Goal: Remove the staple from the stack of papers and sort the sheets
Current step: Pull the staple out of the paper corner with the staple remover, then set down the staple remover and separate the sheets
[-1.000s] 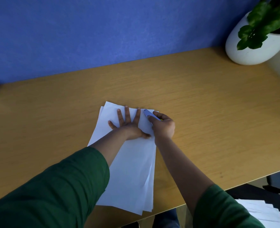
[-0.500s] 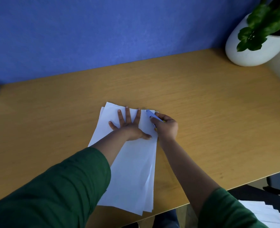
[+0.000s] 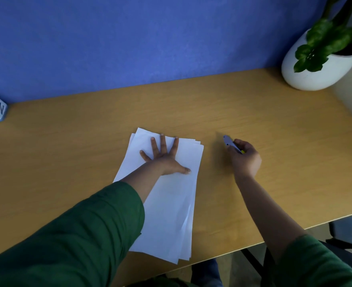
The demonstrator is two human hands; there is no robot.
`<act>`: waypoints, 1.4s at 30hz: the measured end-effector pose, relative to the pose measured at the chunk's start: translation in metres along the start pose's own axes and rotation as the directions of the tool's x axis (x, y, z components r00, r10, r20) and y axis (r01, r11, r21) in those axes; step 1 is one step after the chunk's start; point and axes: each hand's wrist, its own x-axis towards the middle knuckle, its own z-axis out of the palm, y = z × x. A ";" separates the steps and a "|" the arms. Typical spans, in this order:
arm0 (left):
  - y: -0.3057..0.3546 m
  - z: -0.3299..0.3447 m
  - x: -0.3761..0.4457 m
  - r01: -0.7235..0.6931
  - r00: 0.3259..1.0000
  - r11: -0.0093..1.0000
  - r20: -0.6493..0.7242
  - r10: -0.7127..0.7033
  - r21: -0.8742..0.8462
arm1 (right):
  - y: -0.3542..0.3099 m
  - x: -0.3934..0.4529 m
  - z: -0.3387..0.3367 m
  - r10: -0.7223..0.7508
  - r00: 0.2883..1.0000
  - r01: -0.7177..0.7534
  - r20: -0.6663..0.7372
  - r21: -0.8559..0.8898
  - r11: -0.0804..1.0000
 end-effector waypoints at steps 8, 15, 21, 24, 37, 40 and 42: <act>-0.002 0.000 0.000 -0.029 1.000 1.000 -0.010 0.029 0.002 | 0.005 0.022 -0.016 0.238 0.969 -0.247 0.071 0.165 0.955; -0.002 0.007 0.001 -0.010 0.994 0.998 -0.105 0.003 -0.065 | -0.002 0.030 -0.025 0.245 0.969 -0.245 0.011 0.009 0.969; -0.005 0.008 0.000 -0.005 0.993 0.998 -0.122 -0.004 -0.070 | -0.003 0.035 -0.029 0.191 0.981 -0.181 0.043 -0.173 0.968; -0.004 0.008 0.000 -0.002 0.992 0.998 -0.123 -0.006 -0.066 | -0.002 0.038 -0.028 0.153 0.987 -0.137 0.046 -0.247 0.959; -0.001 0.011 -0.018 -0.008 0.949 1.000 -0.315 0.007 -0.002 | -0.018 0.017 -0.023 -0.143 0.990 0.126 -0.001 -0.468 0.875; 0.000 0.016 -0.025 0.001 0.936 1.000 -0.353 0.008 0.026 | -0.022 -0.017 0.001 -0.353 0.911 0.413 0.214 -0.445 0.795; 0.002 0.021 -0.032 0.012 0.926 0.999 -0.377 0.008 0.049 | -0.022 -0.036 0.017 -0.347 0.838 0.524 0.422 -0.440 0.729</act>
